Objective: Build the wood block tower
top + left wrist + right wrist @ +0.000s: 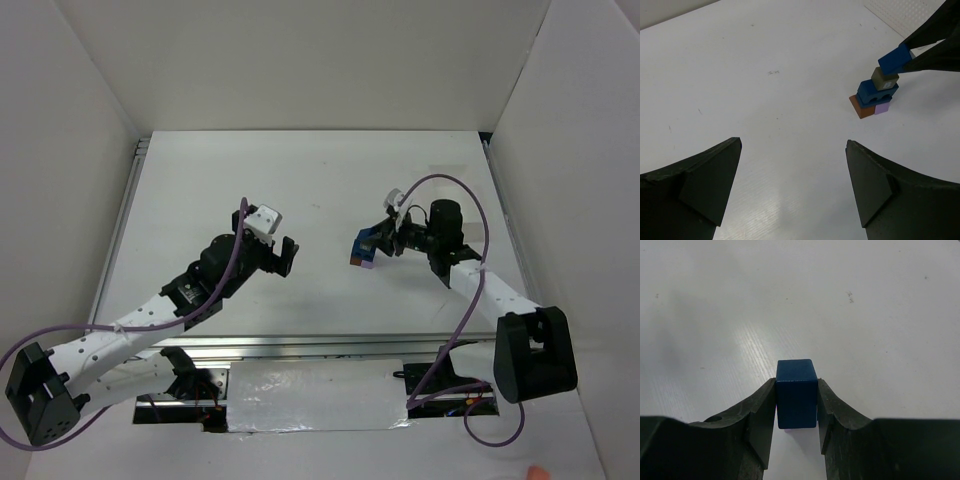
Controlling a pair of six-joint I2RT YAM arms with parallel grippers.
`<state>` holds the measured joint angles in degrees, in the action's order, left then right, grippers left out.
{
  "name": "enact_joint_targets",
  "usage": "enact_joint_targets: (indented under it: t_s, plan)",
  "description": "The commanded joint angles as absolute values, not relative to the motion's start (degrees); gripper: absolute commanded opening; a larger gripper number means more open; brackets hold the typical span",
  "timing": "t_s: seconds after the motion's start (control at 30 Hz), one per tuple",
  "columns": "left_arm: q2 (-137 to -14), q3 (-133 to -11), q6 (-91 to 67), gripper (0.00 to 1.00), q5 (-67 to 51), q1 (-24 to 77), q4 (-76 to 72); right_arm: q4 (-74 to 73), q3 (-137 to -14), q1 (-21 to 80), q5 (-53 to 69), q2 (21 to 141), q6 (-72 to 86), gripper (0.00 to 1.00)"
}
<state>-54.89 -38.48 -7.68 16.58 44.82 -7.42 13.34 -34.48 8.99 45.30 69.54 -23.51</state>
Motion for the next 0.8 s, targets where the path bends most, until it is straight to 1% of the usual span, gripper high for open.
enact_joint_targets:
  t_s: [0.0, 0.23, 0.5, 0.63, 0.77]
  plan:
    - [-54.2, -39.0, -6.9, 0.99, 16.3, 44.6, -11.0, 12.0, -36.5, 9.1, 48.2, 70.6, -28.1, 0.08]
    - [-55.2, -39.5, -6.5, 0.99, 15.7, 44.7, -11.2, 10.2, -38.8, 8.6, 51.1, 72.4, -26.6, 0.08]
    - [-56.0, -39.6, -6.2, 0.99, 15.6, 44.7, -11.7, 9.4, -40.0, 8.2, 51.2, 73.7, -25.9, 0.08]
    - [-56.8, -39.8, -6.2, 0.99, 15.2, 44.7, -12.0, 11.2, -40.4, 8.4, 53.6, 73.9, -22.0, 0.08]
    - [-57.0, -40.3, -6.1, 0.99, 15.1, 44.6, -11.3, 16.1, -39.3, 9.1, 54.0, 74.2, -16.6, 0.08]
